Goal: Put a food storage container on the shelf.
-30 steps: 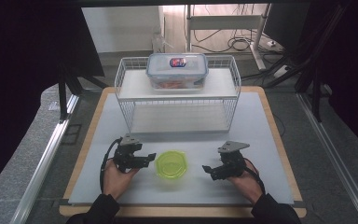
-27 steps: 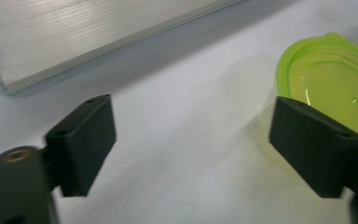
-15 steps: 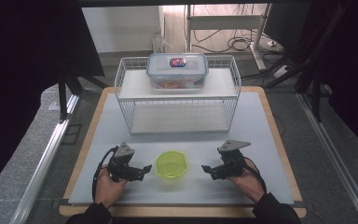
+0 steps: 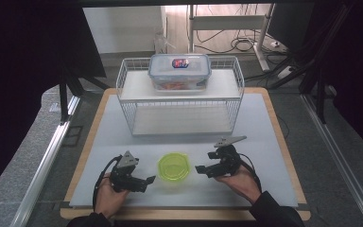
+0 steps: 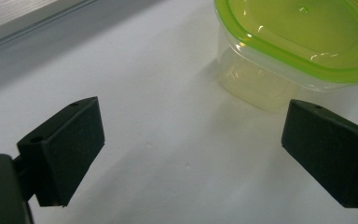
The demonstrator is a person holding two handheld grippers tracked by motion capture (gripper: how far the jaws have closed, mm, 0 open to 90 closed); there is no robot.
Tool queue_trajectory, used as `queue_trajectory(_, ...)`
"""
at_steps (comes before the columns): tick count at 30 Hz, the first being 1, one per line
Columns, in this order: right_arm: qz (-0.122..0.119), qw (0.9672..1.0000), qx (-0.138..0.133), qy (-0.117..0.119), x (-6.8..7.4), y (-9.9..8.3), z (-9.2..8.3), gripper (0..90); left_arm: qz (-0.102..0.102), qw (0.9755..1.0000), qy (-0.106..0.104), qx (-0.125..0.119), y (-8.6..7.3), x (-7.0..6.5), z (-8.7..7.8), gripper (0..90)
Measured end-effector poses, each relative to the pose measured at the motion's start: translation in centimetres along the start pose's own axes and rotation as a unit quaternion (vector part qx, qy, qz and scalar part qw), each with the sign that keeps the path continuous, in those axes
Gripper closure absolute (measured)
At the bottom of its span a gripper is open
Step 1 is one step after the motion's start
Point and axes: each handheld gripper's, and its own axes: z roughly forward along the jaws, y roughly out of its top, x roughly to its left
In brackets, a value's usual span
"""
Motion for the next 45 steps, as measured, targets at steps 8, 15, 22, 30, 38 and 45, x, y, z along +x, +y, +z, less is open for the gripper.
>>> queue_trajectory(8,0.02,0.9984,0.012,0.052,0.2,1.2,2.0,35.9,-0.004,1.0,0.002,0.001,-0.5,0.1,-0.4,5.6)
queue_trajectory(15,0.047,0.9949,0.034,0.083,0.1,2.3,3.4,52.6,-0.003,1.0,0.003,0.006,-0.5,0.1,-0.3,5.7)
queue_trajectory(22,0.098,0.9876,0.056,0.11,-0.2,2.7,4.1,68.3,-0.001,0.9999,0.004,0.014,-0.6,0.1,-0.1,5.8)
queue_trajectory(30,0.102,0.9826,0.071,0.138,-0.1,3.0,4.1,80.7,0.002,0.9998,0.005,0.018,-0.6,0.0,0.0,5.8)
queue_trajectory(38,0.115,0.9771,0.07,0.164,-0.1,2.9,4.0,82.0,0.006,0.9997,0.007,0.022,-0.6,0.0,0.1,5.8)
queue_trajectory(45,0.116,0.977,0.063,0.167,-0.1,2.8,3.8,82.5,0.006,0.9997,0.008,0.021,-0.6,0.0,0.1,5.8)
